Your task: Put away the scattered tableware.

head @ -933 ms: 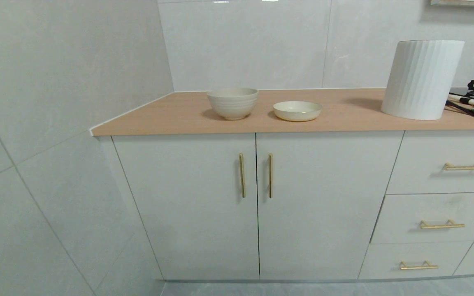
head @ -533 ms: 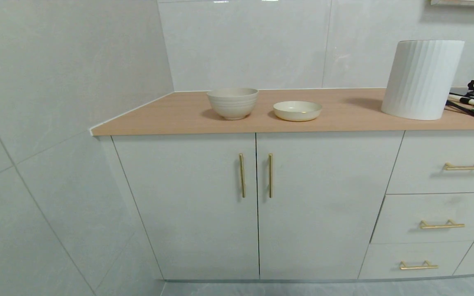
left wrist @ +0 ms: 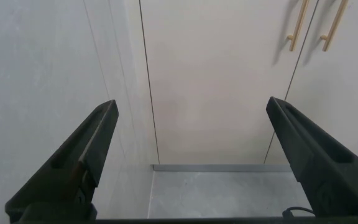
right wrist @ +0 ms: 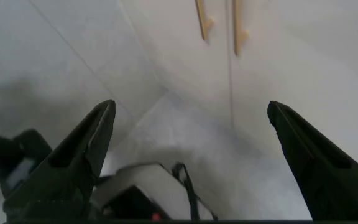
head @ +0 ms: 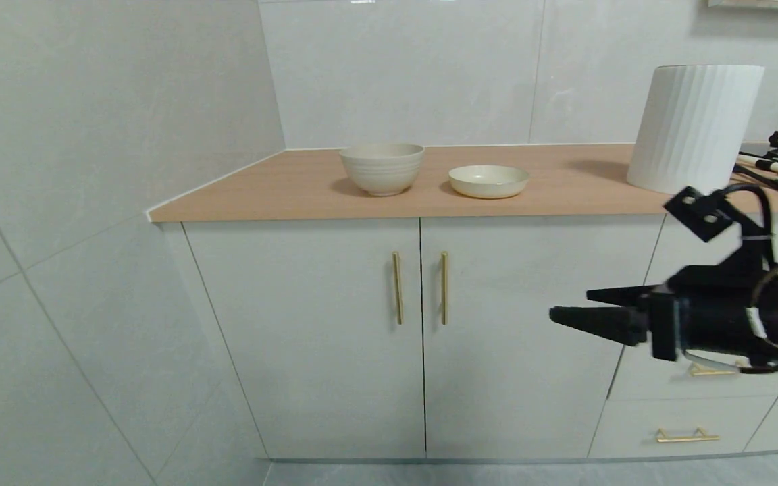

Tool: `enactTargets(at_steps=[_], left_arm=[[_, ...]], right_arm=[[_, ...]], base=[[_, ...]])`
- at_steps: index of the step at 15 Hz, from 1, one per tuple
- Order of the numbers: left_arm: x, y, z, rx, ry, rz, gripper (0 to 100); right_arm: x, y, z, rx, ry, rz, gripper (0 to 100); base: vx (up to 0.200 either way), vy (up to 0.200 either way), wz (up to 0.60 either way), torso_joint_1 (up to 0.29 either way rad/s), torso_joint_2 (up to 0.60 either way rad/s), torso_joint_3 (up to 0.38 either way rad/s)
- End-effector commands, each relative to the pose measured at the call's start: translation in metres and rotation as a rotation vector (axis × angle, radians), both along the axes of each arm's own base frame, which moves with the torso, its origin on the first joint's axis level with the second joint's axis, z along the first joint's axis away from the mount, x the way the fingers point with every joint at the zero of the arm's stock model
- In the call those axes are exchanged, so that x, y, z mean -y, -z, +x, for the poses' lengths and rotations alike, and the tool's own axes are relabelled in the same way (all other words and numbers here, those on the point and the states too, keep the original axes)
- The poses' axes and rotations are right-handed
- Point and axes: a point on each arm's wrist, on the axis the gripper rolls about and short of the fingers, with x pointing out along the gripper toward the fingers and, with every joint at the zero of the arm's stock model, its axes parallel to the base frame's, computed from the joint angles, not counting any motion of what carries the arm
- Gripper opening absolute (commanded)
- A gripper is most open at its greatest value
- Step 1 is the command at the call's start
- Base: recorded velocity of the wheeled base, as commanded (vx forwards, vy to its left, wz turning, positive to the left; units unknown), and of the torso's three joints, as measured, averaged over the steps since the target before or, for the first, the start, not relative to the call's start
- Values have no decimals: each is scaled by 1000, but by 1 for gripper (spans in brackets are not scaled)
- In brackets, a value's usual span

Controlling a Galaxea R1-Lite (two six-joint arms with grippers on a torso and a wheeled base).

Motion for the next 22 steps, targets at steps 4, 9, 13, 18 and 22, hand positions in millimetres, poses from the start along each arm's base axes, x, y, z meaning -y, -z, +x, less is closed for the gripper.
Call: enactTargets(at_steps=[4,9,13,18,22], left_arm=[[0,0,0,0,0,0,100],[0,0,0,0,0,0,100],[0,0,0,0,0,0,100],[0,0,0,0,0,0,100],[0,0,0,0,0,0,100]], right_arm=[[-78,55,108,-147,-56,-4,100],[-101,86,133,-137,-67,20,100],[-106,90,143,-136,-31,129,100],[-112,95,153,-123,-17,190,100],[-119,111,170,-70,58,209,100]], base=[[0,0,0,0,0,0],[0,0,0,0,0,0],[0,0,0,0,0,0],[0,0,0,0,0,0],[0,0,0,0,0,0]])
